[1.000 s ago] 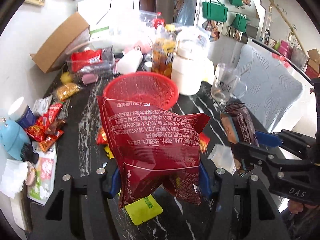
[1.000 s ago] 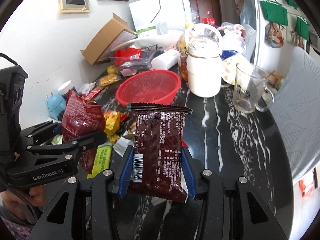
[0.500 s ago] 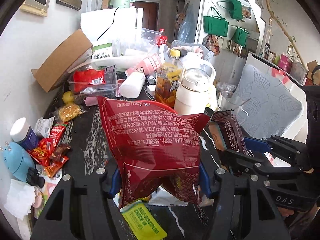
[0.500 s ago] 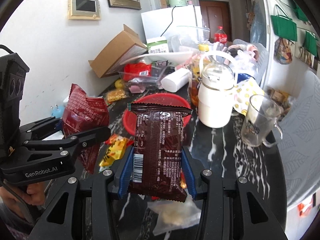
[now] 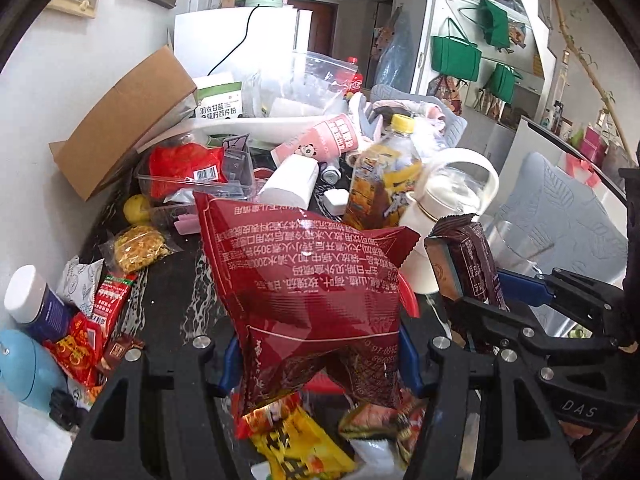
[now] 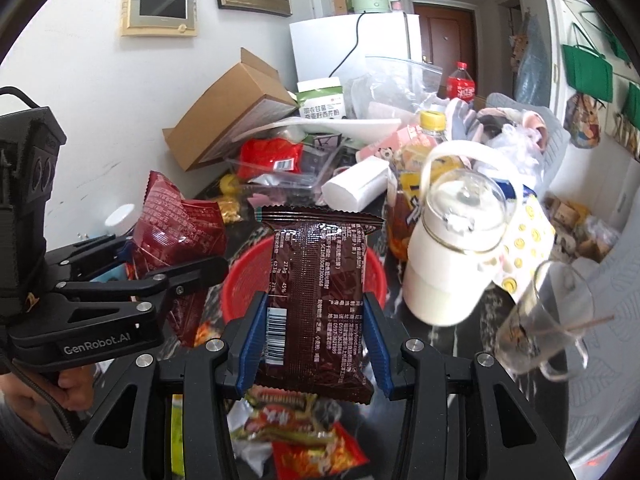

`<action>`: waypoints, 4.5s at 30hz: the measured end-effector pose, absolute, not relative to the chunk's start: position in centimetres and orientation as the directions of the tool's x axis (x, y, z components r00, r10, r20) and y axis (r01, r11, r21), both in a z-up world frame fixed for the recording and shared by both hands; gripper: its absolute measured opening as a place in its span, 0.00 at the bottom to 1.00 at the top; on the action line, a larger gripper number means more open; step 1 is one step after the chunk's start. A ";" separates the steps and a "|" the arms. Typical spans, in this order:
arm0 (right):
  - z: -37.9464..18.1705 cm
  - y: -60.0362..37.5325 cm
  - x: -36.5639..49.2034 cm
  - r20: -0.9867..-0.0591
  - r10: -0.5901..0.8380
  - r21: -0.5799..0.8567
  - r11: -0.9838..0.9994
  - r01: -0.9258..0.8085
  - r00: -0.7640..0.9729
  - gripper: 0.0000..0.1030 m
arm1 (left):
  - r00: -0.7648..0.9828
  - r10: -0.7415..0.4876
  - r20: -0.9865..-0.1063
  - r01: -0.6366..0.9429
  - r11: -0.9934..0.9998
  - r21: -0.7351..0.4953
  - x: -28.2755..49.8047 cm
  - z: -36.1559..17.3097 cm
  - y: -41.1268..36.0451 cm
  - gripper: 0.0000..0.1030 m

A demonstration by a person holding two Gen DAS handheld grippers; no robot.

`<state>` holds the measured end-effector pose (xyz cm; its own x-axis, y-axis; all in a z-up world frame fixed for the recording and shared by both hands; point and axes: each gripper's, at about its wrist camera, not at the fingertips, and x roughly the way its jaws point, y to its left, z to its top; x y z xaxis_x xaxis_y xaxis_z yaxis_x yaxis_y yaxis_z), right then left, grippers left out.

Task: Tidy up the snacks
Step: 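Lift and carry both held packets toward the red mesh basket, then lower both packets into the red basket and open both tools, then withdraw both open tools from the basket back over the table, then grasp the clear zip bag with the right tool while the left tool grasps the yellow-green packet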

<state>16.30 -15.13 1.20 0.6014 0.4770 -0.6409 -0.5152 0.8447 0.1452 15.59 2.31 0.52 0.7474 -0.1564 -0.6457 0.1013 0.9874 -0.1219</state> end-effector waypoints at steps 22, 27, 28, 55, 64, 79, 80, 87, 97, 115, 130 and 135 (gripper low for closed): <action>-1.2 -11.5 24.3 -0.660 0.442 0.106 0.855 -0.508 0.607 0.44 | 0.754 -0.068 -0.653 0.076 0.997 -0.016 23.8 -2.3 3.6 0.58; -1.9 -11.6 25.0 -0.676 0.428 0.101 0.860 -0.500 0.600 0.46 | 0.744 -0.088 -0.662 0.097 0.995 -0.024 24.4 -2.9 3.4 0.62; -2.0 -11.6 25.1 -0.681 0.423 0.099 0.862 -0.497 0.599 0.49 | 0.746 -0.085 -0.661 0.099 0.995 -0.016 24.4 -3.0 3.3 0.64; 1.9 -14.0 22.1 -0.638 0.327 0.007 0.908 -0.420 0.697 0.84 | 0.789 0.013 -0.614 0.042 0.996 0.075 20.4 2.0 2.4 0.76; 3.2 -14.8 20.3 -0.657 0.325 0.010 0.906 -0.424 0.680 0.86 | 0.815 0.014 -0.579 0.040 0.996 0.081 17.3 4.3 2.1 0.76; 5.3 -17.3 14.7 -0.637 0.332 0.038 0.915 -0.401 0.696 0.96 | 0.821 -0.002 -0.571 0.045 0.997 0.061 11.4 5.2 1.3 0.76; 5.4 -17.5 14.2 -0.637 0.330 0.040 0.917 -0.398 0.697 0.96 | 0.820 -0.006 -0.573 0.049 0.997 0.058 10.9 5.2 1.3 0.76; 5.4 -18.3 11.1 -0.637 0.306 0.028 0.927 -0.375 0.708 1.00 | 0.821 -0.021 -0.571 0.058 0.997 0.047 7.7 5.0 1.0 0.76; 4.1 -18.9 6.9 -0.663 0.248 -0.003 0.942 -0.334 0.706 1.00 | 0.809 -0.037 -0.587 0.070 0.997 0.035 3.6 3.9 0.3 0.76; -0.4 -20.5 2.7 -0.717 0.214 0.050 0.965 -0.257 0.664 1.00 | 0.724 -0.062 -0.687 0.058 0.998 -0.029 0.1 -1.7 -0.2 0.76; -5.7 -20.0 3.3 -0.777 0.272 0.127 0.951 -0.283 0.567 1.00 | 0.630 -0.059 -0.774 -0.019 0.996 -0.092 0.4 -7.4 1.2 0.76; -7.5 -19.8 4.5 -0.803 0.245 0.115 0.958 -0.262 0.544 1.00 | 0.610 -0.035 -0.791 -0.048 0.996 -0.081 1.0 -8.9 1.4 0.76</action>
<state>4.51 -19.78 -7.51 0.5439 0.2447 -0.8027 -0.2616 0.9583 0.1149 0.95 1.44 -8.90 0.6102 -0.0345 -0.7915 -0.0485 0.9956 -0.0808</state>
